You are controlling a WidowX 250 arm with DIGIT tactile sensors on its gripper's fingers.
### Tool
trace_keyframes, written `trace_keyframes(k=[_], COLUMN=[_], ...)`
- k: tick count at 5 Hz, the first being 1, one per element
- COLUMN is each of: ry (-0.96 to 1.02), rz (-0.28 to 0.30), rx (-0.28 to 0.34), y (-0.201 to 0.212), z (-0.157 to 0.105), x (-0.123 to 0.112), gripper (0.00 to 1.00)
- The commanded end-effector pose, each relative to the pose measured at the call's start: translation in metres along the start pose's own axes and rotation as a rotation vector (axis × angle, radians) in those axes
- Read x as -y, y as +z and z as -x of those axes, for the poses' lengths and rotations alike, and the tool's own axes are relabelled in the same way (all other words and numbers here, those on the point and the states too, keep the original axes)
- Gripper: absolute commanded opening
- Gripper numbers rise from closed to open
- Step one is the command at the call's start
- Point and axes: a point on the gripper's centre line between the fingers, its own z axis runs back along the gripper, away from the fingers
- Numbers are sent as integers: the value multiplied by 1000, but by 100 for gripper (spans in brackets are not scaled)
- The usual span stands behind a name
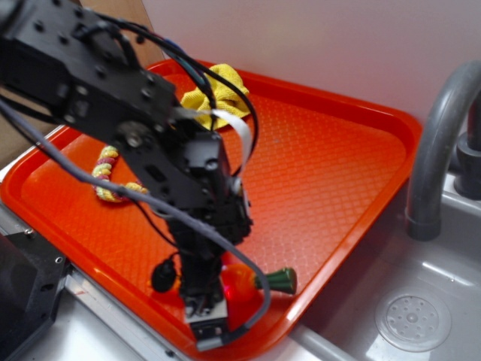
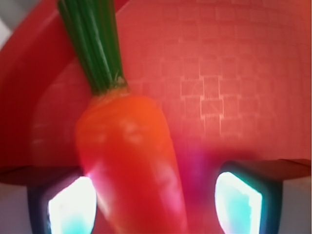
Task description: Grab the carrot.
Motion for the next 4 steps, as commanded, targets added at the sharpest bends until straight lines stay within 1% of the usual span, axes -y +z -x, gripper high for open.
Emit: trace_keyframes(k=[1,2,3,4], ry=[-32,-17,78,303], rz=[-7,-21,-58,-50], rx=[7,25,67,129], y=[-2,6,36,84], z=[6,8,12,23], x=[11,8,-8,-48], gripper=[0,0,0,0])
